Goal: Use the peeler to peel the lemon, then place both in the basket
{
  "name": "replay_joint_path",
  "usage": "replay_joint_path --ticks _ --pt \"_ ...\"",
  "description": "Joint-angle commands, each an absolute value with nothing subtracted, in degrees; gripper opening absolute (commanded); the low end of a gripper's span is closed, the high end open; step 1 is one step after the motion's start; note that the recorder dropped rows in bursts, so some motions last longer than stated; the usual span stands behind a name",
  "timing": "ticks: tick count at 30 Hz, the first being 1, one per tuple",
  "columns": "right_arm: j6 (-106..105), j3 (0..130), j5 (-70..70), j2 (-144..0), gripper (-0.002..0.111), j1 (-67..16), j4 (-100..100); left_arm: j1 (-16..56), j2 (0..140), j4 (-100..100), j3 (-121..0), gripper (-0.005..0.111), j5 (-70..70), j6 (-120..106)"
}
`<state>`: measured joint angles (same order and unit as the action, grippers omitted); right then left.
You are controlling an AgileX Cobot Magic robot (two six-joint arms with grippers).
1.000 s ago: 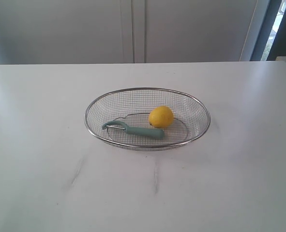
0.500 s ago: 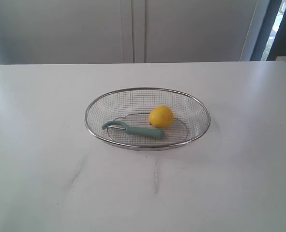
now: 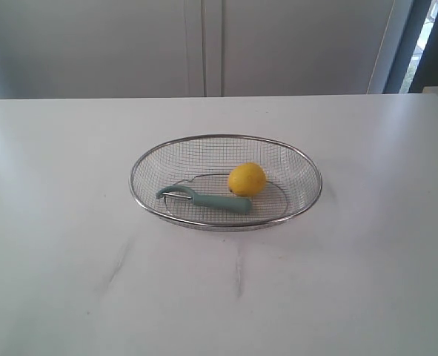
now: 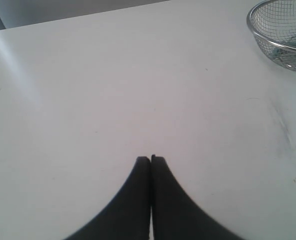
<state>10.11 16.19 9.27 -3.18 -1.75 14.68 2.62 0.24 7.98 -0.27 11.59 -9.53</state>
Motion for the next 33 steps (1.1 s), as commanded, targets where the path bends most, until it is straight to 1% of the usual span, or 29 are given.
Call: replay_joint_path --ticks 1,6,12,19,33 --pt "10.61 7.03 8.45 -2.78 0.0 -1.7 14.62 2.76 0.0 8.45 0.0 0.0 11.54 -9.21" --pt "10.61 0.0 9.28 -2.78 0.0 -1.7 14.62 2.76 0.0 8.45 0.0 0.0 11.54 -9.21" --pt "11.44 0.0 17.81 -2.65 0.0 -1.7 13.56 2.76 0.0 8.45 0.0 0.0 11.54 -9.21" --pt "11.44 0.0 17.76 0.0 0.0 -1.7 7.01 2.76 0.0 8.45 0.0 0.0 11.54 -9.21" --pt "11.44 0.0 17.96 0.0 0.0 -1.7 7.09 2.76 0.0 8.45 0.0 0.0 11.54 -9.21"
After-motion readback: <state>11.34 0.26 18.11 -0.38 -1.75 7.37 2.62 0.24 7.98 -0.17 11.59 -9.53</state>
